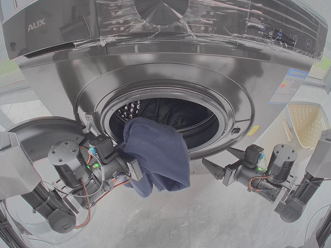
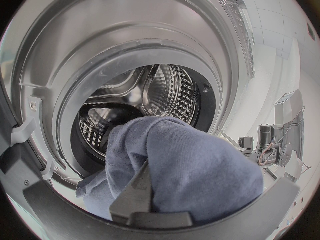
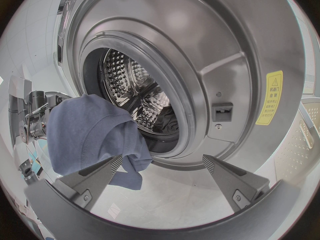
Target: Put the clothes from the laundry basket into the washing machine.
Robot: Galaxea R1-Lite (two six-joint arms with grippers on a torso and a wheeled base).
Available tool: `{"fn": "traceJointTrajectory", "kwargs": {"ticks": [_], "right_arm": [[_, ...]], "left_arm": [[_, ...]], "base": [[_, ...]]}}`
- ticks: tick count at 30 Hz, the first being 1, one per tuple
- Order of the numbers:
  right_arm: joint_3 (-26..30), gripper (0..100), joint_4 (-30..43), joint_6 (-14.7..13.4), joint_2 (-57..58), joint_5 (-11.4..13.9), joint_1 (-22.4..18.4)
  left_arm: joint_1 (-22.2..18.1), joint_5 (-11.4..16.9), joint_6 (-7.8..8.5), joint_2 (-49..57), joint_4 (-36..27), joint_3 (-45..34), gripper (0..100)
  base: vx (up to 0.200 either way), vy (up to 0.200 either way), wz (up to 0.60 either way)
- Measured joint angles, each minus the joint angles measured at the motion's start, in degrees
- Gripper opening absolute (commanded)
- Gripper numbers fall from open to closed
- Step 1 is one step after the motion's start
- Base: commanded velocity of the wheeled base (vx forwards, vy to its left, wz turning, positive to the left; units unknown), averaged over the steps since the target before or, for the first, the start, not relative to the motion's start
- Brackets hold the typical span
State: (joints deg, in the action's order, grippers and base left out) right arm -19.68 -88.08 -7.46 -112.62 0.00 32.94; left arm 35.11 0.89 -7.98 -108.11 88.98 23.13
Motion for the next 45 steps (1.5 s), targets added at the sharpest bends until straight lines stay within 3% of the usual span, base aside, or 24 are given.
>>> {"fn": "traceJointTrajectory", "kwargs": {"ticks": [12,26,31,36,45], "right_arm": [[0.69,100,-0.16,-1.97,0.35,-2.34,3.5],[1.49,100,-0.17,-2.0,1.49,-2.43,3.79],[1.57,100,-0.17,-1.84,1.89,-2.35,3.58],[1.55,100,-0.17,-1.82,2.11,-2.32,3.46],[1.62,100,-0.24,-1.93,1.84,-2.21,3.3]], "left_arm": [[0.8,0.0,-0.52,-0.33,0.0,0.3,0],[3.34,0.15,-0.55,-1.82,-0.02,5.47,0],[3.08,0.44,0.57,-3.77,0.04,7.5,0],[2.35,0.63,1.97,-7.77,-0.02,11.96,0],[0.85,0.22,0.96,-14.91,-0.33,22.67,0]], "base": [[0.0,0.0,0.0],[0.0,0.0,0.0],[0.0,0.0,0.0],[0.0,0.0,0.0],[0.0,0.0,0.0]]}}
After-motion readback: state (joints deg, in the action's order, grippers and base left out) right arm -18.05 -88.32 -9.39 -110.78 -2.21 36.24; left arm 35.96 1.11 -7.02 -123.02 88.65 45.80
